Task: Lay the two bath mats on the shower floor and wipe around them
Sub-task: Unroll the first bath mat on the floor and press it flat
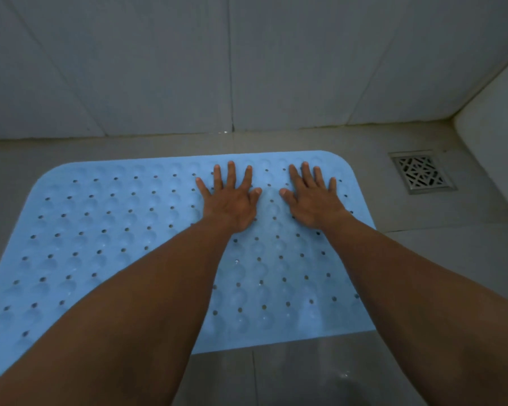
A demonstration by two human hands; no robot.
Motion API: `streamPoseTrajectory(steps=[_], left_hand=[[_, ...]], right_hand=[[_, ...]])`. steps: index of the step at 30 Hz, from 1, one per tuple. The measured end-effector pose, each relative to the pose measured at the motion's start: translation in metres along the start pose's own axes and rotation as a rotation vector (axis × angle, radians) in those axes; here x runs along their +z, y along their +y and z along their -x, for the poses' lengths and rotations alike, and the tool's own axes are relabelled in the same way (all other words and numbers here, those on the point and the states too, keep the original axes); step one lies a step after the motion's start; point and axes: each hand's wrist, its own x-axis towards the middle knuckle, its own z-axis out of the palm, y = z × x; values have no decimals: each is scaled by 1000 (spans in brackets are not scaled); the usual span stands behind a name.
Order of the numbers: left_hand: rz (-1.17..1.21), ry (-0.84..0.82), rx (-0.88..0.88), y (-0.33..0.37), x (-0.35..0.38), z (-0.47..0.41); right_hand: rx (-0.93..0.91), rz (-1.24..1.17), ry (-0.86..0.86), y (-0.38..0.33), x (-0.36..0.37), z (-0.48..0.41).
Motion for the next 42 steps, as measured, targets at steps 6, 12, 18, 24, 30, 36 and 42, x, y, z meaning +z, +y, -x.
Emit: streamPoseTrajectory(steps=[6,12,18,24,30,36,42], left_hand=[[-26,73,-41,2,14,3],[-34,69,-51,3,13,3],[-42,53,-46,4,11,3],[-35,44,-42,3,12,2],[117,-68,-26,-5,-9,-3],[135,46,-17,-61,-17,53],[50,59,-161,-150,-11,118]], right_hand=[[-24,48,124,1,15,3],[-22,5,116,2,15,1],[-20,7,152,1,17,5],[-28,26,169,1,20,6],[65,61,125,-8,13,4],[20,-10,139,-62,14,34],[-103,-27,100,-154,34,72]])
